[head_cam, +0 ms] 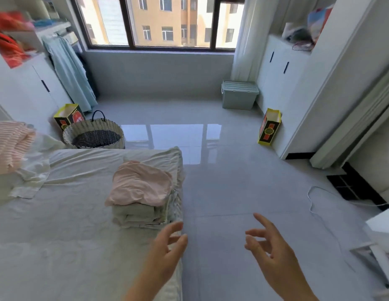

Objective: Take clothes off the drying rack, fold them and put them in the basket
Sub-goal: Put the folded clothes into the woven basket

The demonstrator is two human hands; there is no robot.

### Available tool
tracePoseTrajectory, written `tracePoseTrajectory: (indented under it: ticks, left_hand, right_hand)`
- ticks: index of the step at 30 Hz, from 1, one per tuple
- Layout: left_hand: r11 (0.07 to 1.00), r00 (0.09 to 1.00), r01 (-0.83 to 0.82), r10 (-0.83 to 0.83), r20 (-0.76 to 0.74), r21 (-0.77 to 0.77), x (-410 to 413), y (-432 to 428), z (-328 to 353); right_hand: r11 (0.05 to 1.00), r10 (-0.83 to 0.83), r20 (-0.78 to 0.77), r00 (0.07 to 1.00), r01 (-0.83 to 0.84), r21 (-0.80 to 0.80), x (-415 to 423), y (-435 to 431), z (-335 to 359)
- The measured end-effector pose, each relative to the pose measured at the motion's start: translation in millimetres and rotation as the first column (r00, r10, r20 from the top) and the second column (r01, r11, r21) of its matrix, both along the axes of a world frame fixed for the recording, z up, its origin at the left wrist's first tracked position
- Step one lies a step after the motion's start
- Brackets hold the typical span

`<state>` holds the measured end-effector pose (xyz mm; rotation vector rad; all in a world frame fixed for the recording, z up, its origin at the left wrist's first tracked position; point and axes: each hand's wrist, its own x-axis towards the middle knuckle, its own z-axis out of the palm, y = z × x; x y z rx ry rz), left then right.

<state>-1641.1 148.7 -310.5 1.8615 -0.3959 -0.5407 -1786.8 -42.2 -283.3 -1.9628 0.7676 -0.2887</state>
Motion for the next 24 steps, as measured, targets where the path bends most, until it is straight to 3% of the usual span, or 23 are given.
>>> tracePoseTrajectory:
  ticks: [10,16,20,24]
  left_hand:
    - [0.952,0.976,-0.212,0.194,0.104,0.222,155.4,16.4,-22.0]
    - [0.839,0.901,-0.427,0.425,0.084,0.336,263.1,47.9,-74.4]
    - [0.769,0.884,-0.414,0.467,0.015,0.487,331.6,49.7,-131.5]
    - [0.718,0.906,-0.343,0.423,0.012,0.606,381.7,45.1,-181.1]
  right_hand:
    - [0.93,0.366,-0.11,0.924,-0.368,-0.001,132.5,-10.9,-43.2]
    - [0.876,0.482,-0.286,0.828,-0.453,0.166,256.9,-35.9,-115.7]
    - [0.87,0.487,-0.432,0.759,-0.375,0.321,338.6,-56.9,-180.8]
    - [0.879,0.403,-0.488,0.774,-0.179,0.442,388.6,-60.4,-238.5]
